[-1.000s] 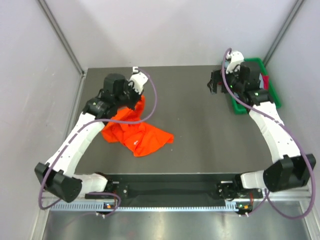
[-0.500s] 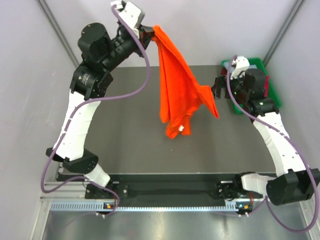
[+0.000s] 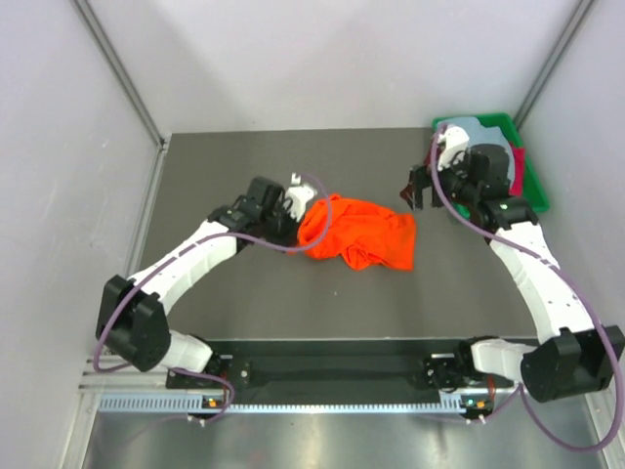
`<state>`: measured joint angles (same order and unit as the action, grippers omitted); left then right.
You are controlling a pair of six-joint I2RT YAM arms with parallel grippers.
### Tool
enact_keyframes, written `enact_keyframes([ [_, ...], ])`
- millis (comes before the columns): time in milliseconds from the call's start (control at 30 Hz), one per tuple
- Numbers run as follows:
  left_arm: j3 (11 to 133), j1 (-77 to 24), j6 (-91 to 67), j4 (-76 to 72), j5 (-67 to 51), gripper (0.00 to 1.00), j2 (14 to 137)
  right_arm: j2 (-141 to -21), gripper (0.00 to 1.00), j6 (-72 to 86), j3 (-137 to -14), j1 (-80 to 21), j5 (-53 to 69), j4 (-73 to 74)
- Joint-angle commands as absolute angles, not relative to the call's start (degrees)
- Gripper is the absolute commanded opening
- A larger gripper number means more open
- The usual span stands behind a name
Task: Fold and stack the t-shirts
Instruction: Flatten the tshirt out
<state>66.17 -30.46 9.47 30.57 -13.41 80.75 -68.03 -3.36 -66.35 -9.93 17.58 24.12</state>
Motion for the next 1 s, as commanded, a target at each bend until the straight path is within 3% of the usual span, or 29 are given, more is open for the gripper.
enact_keyframes([
  [0,60.2,-30.2,9.2,29.4,-14.0,0.00,77.6,-70.5,1.00,-11.0,-63.2,-13.3,24.3,27.4],
  [200,57.6,-29.6,9.2,29.4,-14.0,0.00,79.1,-73.8,0.95,-32.7,-52.1,-23.0,18.6,28.9],
  [333,60.2,-28.7,9.2,29.4,-14.0,0.00,80.0,-74.4,0.93,-38.9,-43.7,-23.7,13.9,25.5],
  [867,63.8,-26.4,9.2,29.4,-14.0,0.00,81.4,-78.7,0.85,-42.5,-37.7,-23.6,8.3,14.7],
  [900,64.0,-26.4,9.2,0.3,-14.0,0.00,81.5,-79.4,0.84,-42.5,-37.7,-23.6,8.3,14.3],
  [933,64.2,-26.3,0.1,32.2,-14.0,0.00,81.5,-80.6,0.82,-42.4,-37.9,-23.3,8.4,14.2],
  [967,64.4,-26.2,11.7,32.5,-14.0,0.00,81.6,-81.3,0.82,-42.2,-38.1,-23.0,8.7,14.1],
])
